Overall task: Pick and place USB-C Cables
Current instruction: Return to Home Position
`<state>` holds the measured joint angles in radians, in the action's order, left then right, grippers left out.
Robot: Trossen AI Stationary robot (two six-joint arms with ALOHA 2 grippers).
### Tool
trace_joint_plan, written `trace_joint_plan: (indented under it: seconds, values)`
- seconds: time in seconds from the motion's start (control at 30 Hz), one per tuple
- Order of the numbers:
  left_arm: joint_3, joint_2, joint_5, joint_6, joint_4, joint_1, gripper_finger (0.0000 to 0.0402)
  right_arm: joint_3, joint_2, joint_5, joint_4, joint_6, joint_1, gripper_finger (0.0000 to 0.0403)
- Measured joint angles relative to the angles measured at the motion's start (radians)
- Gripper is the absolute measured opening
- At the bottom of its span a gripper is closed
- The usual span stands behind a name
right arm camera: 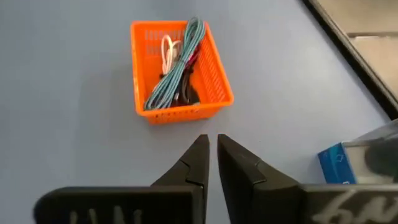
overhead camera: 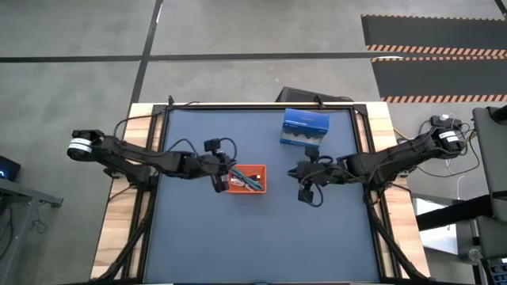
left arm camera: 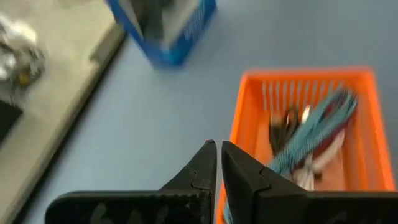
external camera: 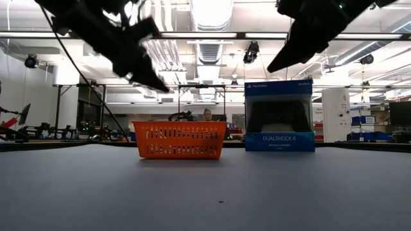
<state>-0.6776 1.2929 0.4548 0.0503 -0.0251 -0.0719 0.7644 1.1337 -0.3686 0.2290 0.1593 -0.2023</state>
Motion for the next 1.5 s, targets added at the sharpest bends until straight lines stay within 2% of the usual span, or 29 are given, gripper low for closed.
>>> trace_joint_plan:
  seconds: [0.07, 0.23, 0.33, 0.7, 0.93, 1.17, 1.33, 1.5]
  values:
    - [0.011, -0.028, -0.001, 0.056, 0.071, 0.000, 0.0010, 0.040, 0.021, 0.002, 0.056, 0.018, 0.000, 0.0014]
    - [0.079, -0.093, 0.000, 0.170, 0.290, 0.000, 0.0010, 0.124, 0.097, 0.002, 0.048, 0.014, 0.014, 0.0009]
    - [0.113, -0.126, 0.000, 0.200, 0.354, 0.000, 0.0010, 0.182, 0.158, 0.008, 0.051, -0.003, 0.028, 0.0009]
    - [0.122, -0.277, 0.006, 0.240, 0.348, 0.005, 0.0010, 0.429, 0.375, 0.025, 0.092, -0.004, 0.106, 0.0009]
    - [0.125, -0.353, 0.027, 0.122, 0.270, 0.005, 0.0010, 0.514, 0.509, 0.054, 0.076, -0.024, 0.116, 0.0008]
    - [0.128, -0.358, 0.026, 0.113, 0.268, 0.005, 0.0010, 0.551, 0.615, 0.068, -0.006, -0.052, 0.143, 0.0008]
    - [0.128, -0.355, 0.026, 0.112, 0.267, 0.005, 0.0010, 0.582, 0.675, 0.140, -0.050, -0.055, 0.161, 0.0008]
    - [0.128, -0.351, 0.026, 0.112, 0.268, 0.005, 0.0010, 0.634, 0.723, 0.152, -0.061, -0.055, 0.174, 0.0008]
